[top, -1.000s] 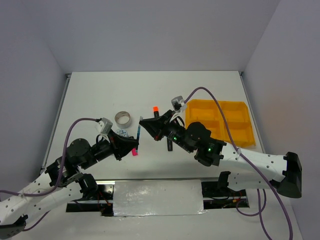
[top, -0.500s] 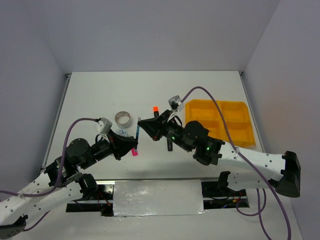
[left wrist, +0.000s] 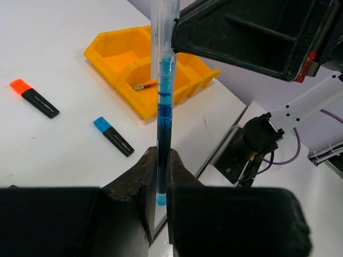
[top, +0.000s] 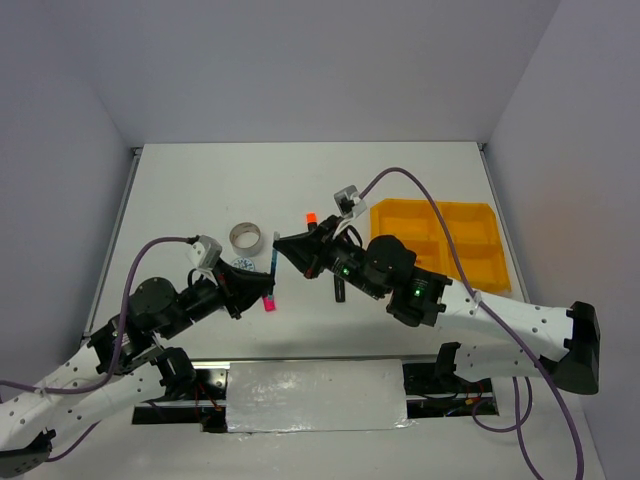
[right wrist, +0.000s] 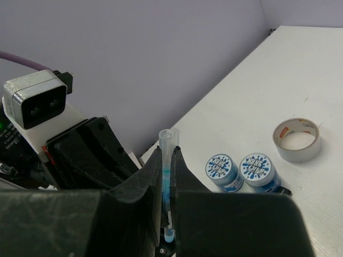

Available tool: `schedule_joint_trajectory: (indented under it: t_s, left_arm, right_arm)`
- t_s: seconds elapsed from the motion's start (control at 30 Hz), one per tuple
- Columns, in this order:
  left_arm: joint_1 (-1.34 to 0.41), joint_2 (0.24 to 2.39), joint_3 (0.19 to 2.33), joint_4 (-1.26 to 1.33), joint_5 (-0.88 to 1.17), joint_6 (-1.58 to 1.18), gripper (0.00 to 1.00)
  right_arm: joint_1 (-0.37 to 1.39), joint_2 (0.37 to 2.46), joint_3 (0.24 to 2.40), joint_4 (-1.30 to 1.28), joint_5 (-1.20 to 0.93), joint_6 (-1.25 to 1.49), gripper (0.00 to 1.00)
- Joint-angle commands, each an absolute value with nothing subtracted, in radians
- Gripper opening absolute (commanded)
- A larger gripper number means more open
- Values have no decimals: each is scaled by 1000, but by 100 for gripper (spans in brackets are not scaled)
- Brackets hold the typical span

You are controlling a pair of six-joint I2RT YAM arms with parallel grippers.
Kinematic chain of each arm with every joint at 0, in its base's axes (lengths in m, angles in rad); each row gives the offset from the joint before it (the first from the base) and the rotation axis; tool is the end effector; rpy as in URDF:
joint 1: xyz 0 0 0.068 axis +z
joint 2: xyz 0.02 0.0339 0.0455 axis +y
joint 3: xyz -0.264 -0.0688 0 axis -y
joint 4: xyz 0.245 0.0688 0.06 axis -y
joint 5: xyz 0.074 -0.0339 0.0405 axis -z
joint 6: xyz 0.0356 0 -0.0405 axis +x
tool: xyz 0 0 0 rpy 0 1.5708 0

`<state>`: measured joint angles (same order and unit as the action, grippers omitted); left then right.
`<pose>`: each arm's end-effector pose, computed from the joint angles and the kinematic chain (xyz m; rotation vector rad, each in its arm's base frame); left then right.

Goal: Sort the stationery into containers
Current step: Close the pen cap on the pen.

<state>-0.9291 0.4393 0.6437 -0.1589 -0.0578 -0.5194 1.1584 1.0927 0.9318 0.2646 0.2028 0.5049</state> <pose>0.0724 -0.0935 0.3392 0.2835 1.6074 -1.0960 0.1101 0.2337 0.3791 -0.3378 1.5517 1.1857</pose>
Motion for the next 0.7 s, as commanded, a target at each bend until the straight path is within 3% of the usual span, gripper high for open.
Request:
schedule_joint_trajectory:
  t_s: [0.0,0.2,0.57,0.67]
  left_arm:
    - [-930,431,684,29,-83,-468,4]
    - [-930,423,667,106,-64,-434,4]
    - [-931,459,626,129,-18,-419,3]
    - [-930,459,626,124,-11,-422,3]
  right_arm:
    - [1161,1117,960,187,150,509,0]
    - [1161,1112,960,178,140,509,0]
    - [1161,1074,1018,141,172,468,16]
    - [1161,1068,1034,135,172,457,17]
